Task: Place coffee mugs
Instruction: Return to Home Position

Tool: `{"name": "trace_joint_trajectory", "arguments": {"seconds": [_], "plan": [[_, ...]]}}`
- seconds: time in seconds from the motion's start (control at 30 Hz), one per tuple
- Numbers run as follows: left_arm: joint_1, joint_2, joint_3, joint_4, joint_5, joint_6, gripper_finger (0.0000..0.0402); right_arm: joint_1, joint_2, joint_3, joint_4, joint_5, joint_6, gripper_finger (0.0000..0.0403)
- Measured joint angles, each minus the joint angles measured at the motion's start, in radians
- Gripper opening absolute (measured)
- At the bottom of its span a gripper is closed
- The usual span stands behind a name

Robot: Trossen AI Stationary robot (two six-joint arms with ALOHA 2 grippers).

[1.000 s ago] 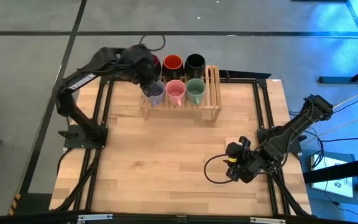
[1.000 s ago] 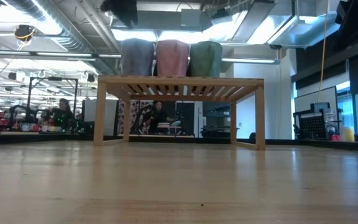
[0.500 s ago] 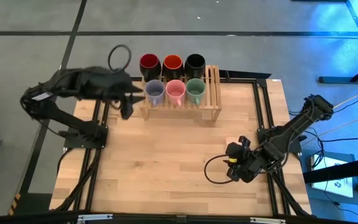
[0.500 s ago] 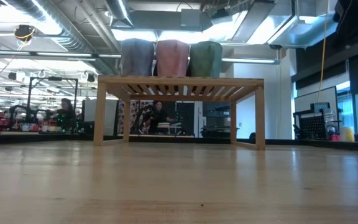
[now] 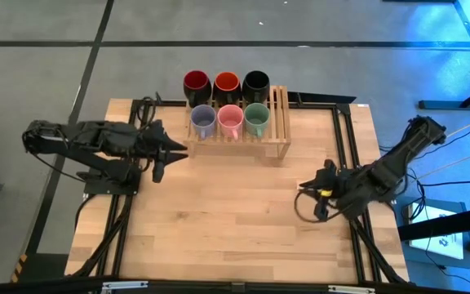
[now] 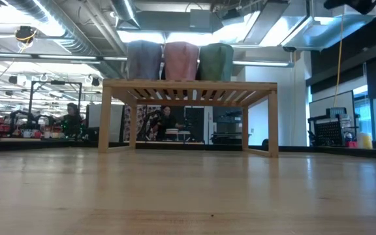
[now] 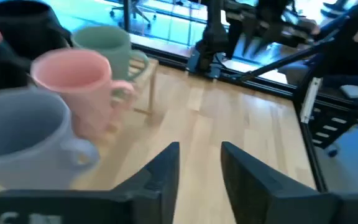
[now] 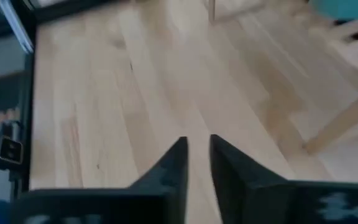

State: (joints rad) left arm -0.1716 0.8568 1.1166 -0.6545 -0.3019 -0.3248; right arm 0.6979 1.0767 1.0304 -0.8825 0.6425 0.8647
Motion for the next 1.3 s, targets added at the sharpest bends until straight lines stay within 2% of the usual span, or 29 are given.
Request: {"name": "trace_joint_trajectory", "arguments": {"seconds": [0.13,0.23,0.33,0.5,0.57,0.67,0.77,0.87,0.97,1.03,1.13,1.3], "plan": [[-0.001,-0.082,-0.139,0.119,0.044,-0.006,0.0071,0.000,-0.166,-0.133,0.136,0.038,-0.069,0.0009],[-0.001,-0.140,-0.235,0.203,0.069,-0.006,0.0037,-0.026,-0.318,-0.265,0.288,0.025,-0.144,0.0013],[-0.001,-0.194,-0.325,0.259,0.079,-0.006,0.0009,-0.091,-0.462,-0.396,0.470,-0.055,-0.233,0.0013],[-0.001,-0.251,-0.441,0.281,0.036,-0.056,0.0012,-0.246,-0.652,-0.594,0.728,-0.271,-0.373,0.0005],[-0.001,-0.265,-0.468,0.274,0.005,-0.088,0.0019,-0.293,-0.720,-0.646,0.723,-0.323,-0.366,0.0009],[-0.001,-0.270,-0.485,0.283,-0.017,-0.086,0.0026,-0.334,-0.808,-0.693,0.693,-0.343,-0.345,0.0014],[-0.002,-0.267,-0.498,0.314,-0.021,-0.089,0.0029,-0.352,-0.853,-0.718,0.691,-0.342,-0.327,0.0014],[-0.011,-0.265,-0.553,0.401,0.037,0.005,0.0029,-0.352,-0.884,-0.758,0.749,-0.358,-0.444,0.0014],[-0.012,-0.286,-0.646,0.546,0.029,0.063,0.0030,-0.361,-0.914,-0.812,0.815,-0.338,-0.530,0.0014],[-0.011,-0.317,-0.714,0.629,0.039,0.080,0.0030,-0.368,-0.940,-0.848,0.831,-0.356,-0.559,0.0014],[-0.012,-0.374,-0.802,0.722,0.114,0.119,0.0030,-0.365,-0.974,-0.889,0.841,-0.381,-0.585,0.0014],[-0.011,-0.472,-0.886,0.748,0.137,0.127,0.0030,-0.365,-1.020,-0.953,0.911,-0.374,-0.622,0.0015]]}}
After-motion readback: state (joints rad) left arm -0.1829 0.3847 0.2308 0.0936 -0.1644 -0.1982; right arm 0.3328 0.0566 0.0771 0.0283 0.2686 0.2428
